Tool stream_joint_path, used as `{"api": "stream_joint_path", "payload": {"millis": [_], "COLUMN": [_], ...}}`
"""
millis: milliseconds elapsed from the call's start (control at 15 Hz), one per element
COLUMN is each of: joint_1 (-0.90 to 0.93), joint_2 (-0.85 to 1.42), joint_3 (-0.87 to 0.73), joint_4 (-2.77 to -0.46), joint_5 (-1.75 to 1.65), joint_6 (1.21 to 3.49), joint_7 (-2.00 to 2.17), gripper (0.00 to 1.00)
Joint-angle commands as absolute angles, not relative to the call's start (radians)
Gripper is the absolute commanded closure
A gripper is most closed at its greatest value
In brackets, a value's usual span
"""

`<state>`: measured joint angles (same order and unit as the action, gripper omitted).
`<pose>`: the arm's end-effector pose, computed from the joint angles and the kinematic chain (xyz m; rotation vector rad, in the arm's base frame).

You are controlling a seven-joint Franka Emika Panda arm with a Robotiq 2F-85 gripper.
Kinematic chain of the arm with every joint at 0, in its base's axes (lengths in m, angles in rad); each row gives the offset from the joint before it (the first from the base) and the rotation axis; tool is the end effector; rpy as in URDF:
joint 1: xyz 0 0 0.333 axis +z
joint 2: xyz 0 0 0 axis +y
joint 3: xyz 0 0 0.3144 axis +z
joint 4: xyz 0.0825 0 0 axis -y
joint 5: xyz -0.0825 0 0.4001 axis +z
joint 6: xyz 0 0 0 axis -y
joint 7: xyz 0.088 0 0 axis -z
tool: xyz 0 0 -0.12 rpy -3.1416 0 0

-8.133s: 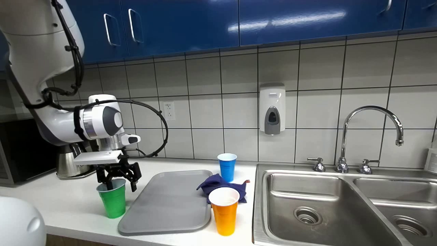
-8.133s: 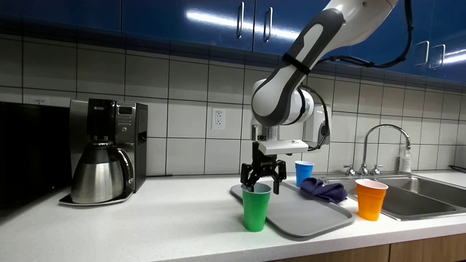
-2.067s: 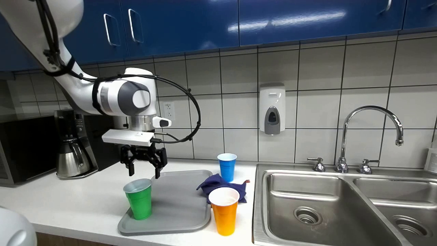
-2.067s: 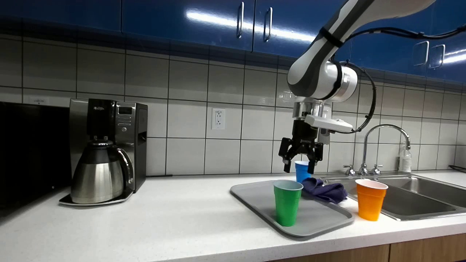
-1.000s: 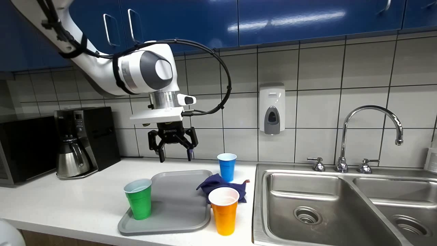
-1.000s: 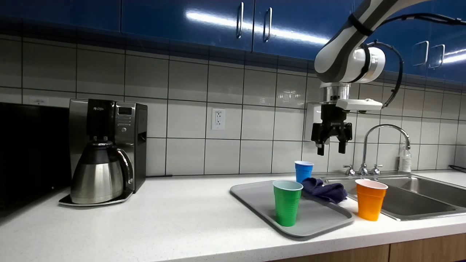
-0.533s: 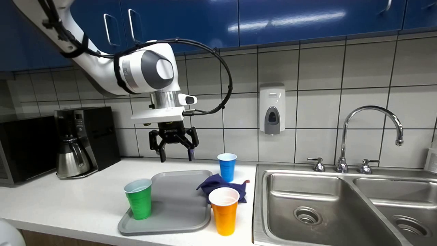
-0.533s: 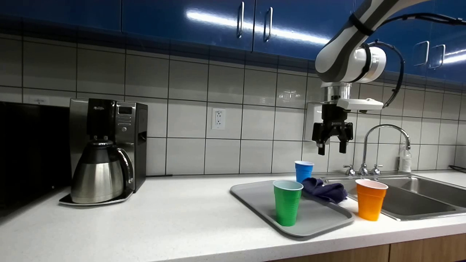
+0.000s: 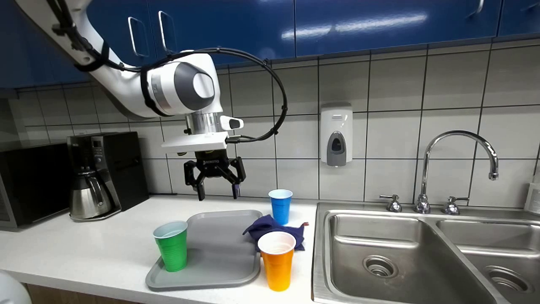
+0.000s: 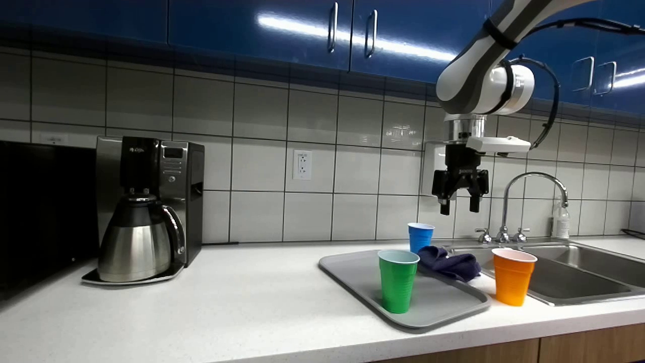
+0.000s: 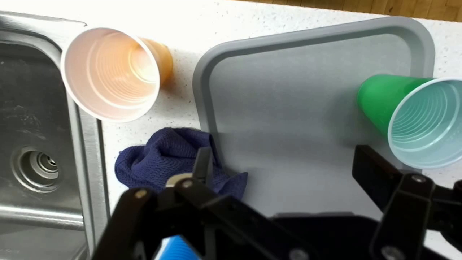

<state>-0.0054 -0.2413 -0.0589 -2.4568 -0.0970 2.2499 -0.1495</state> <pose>0.4654 -0.0333 0.3665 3.0673 0.2248 0.0424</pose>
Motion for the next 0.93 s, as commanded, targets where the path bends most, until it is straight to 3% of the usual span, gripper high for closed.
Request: {"api": "stream_joint_path", "payload": {"millis": [0, 867], "joint_1": [-0.012, -0.081], "joint_2": [-0.241, -0.190], "joint_3": [-0.053, -0.178], "joint_4": [-2.456, -2.453], "joint_5": [-0.095, -0.096], "joint_6": [2.248, 2.301], "joint_7": [-0.151, -0.317], "gripper": [0.00, 0.00]}}
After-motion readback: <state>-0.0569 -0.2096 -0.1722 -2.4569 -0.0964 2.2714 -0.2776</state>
